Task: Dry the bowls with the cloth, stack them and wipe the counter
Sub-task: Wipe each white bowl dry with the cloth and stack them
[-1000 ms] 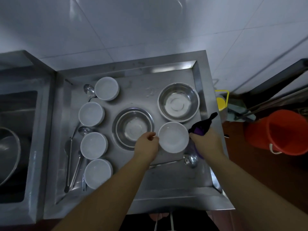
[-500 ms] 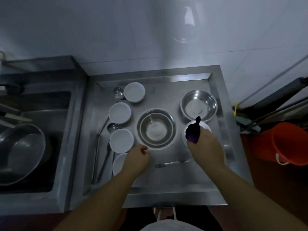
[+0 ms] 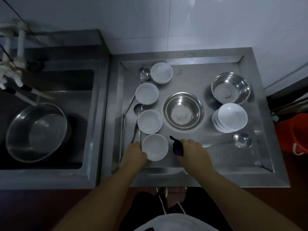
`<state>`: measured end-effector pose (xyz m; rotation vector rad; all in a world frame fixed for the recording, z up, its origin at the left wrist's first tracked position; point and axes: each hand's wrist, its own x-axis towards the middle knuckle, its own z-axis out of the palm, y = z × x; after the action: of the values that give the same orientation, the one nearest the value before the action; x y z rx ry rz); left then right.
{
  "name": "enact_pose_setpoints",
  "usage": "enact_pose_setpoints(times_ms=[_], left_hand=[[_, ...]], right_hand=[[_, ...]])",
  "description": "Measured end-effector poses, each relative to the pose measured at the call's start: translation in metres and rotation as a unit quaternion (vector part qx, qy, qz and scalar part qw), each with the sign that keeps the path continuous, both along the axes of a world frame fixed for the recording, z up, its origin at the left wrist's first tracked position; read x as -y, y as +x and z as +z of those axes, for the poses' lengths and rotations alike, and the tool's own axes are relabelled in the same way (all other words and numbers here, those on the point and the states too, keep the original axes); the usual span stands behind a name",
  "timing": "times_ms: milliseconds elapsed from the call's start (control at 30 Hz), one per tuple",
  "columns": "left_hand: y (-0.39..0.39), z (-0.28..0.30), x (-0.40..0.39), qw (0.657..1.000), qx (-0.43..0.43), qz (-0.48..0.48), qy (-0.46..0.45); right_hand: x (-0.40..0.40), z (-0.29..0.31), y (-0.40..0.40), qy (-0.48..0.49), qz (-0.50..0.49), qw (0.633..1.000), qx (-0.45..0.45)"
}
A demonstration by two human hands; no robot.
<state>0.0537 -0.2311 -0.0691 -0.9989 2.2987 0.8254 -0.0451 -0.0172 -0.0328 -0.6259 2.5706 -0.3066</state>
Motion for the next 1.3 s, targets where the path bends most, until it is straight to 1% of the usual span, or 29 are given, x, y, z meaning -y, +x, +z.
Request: enact_pose_setpoints(times_ms=[133, 267, 367, 500, 733, 833, 967, 1067, 1100, 1200, 1300], left_hand=[[-0.003, -0.015, 0.000, 0.999, 0.012, 0.030, 0.016], [-0.011, -0.028, -0.001, 0.997, 0.000, 0.073, 0.025], [-0.015, -0.029, -0.001, 0.994, 0.008, 0.103, 0.038], [-0.016, -0.026, -0.003, 0.994, 0.018, 0.092, 0.056], [-0.014, -0.032, -0.013, 0.990, 0.028, 0.126, 0.064], [-0.013, -0.030, -0.020, 0.982, 0.017, 0.172, 0.082], [-0.009, -0.018, -0.025, 0.952, -0.012, 0.264, 0.154], [-0.004, -0.004, -0.024, 0.934, -0.023, 0.290, 0.208], [-0.003, 0.003, -0.024, 0.921, -0.028, 0.306, 0.240], [-0.003, 0.030, -0.022, 0.864, -0.053, 0.349, 0.358], [-0.006, 0.063, -0.018, 0.814, -0.103, 0.372, 0.434]], right_hand=[[0.009, -0.005, 0.009, -0.002, -0.008, 1.000, 0.017], [0.014, -0.006, 0.010, -0.006, -0.024, 0.999, 0.032], [0.015, -0.005, 0.007, -0.009, -0.042, 0.998, 0.042], [0.011, -0.002, 0.002, -0.032, -0.072, 0.995, 0.054], [-0.003, 0.002, -0.002, -0.039, -0.098, 0.993, 0.052], [-0.009, 0.003, -0.001, -0.052, -0.116, 0.990, 0.063], [-0.010, 0.009, -0.002, -0.111, -0.137, 0.979, 0.104], [-0.004, 0.024, -0.004, -0.169, -0.134, 0.967, 0.135], [-0.001, 0.031, -0.004, -0.190, -0.137, 0.962, 0.139], [0.008, 0.058, -0.005, -0.250, -0.136, 0.949, 0.134], [0.020, 0.085, -0.007, -0.300, -0.111, 0.941, 0.113]])
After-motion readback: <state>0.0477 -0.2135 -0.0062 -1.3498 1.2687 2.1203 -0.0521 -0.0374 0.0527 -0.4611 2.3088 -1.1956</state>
